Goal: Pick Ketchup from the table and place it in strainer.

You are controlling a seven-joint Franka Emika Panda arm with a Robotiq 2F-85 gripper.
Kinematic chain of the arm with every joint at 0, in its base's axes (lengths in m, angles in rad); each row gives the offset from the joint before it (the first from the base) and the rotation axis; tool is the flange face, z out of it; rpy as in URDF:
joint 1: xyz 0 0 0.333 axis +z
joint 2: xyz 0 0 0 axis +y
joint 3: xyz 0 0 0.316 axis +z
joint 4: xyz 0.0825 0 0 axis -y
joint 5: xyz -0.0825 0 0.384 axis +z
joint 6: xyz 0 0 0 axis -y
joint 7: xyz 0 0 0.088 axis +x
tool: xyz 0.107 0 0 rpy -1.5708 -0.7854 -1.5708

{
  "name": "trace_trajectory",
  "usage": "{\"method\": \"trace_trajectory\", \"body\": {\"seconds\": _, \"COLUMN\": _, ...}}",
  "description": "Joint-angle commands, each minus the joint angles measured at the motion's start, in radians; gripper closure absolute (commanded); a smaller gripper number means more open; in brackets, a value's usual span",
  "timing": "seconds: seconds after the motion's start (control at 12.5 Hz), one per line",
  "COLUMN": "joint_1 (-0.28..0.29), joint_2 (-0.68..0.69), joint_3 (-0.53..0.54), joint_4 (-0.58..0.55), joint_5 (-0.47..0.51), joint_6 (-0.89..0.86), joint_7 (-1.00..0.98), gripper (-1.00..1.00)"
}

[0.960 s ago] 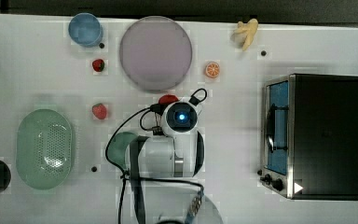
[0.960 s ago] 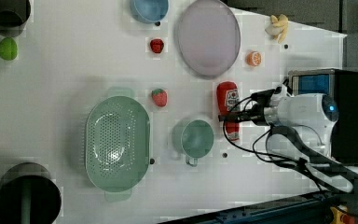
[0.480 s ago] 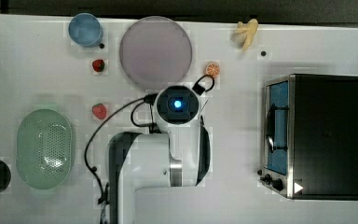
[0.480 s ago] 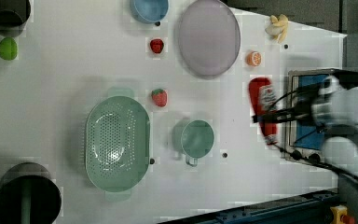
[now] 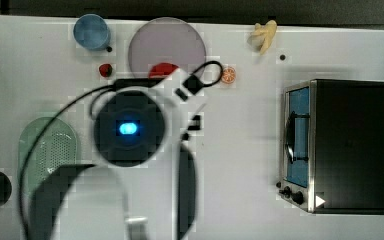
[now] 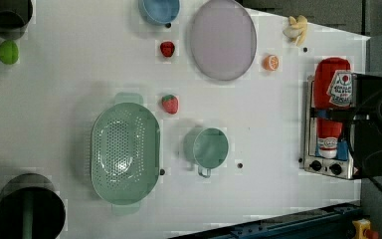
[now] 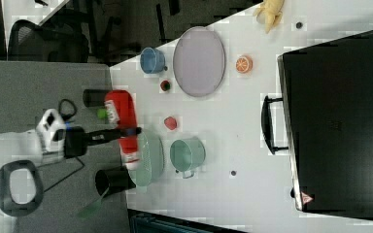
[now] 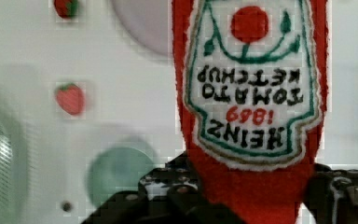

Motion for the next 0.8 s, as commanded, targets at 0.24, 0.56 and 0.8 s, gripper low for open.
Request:
{"method": "trace_trajectory", "body": {"seconds": 0.24, "joint_1": 0.065, "joint_2": 0.061, "joint_3": 0.2, "joint_4": -0.015, "joint_5": 0.027, "joint_6": -0.019, "joint_7": 0.311, "gripper": -0.23}}
{"method": "trace_trajectory", "body": {"seconds": 0.56, "joint_1": 0.07, "joint_2": 0.121, "joint_3": 0.35, "joint_4": -0.012, "joint_5": 0.027, "joint_6": 0.046, "joint_7": 0.513, "gripper": -0.23}}
{"method": "trace_trajectory", "body": {"seconds": 0.8, "joint_1": 0.074, "joint_2": 0.221, "joint_3": 0.436, "joint_4": -0.013, "joint_5": 0.025, "joint_6": 0.193, "joint_7": 0.595, "gripper": -0.23}}
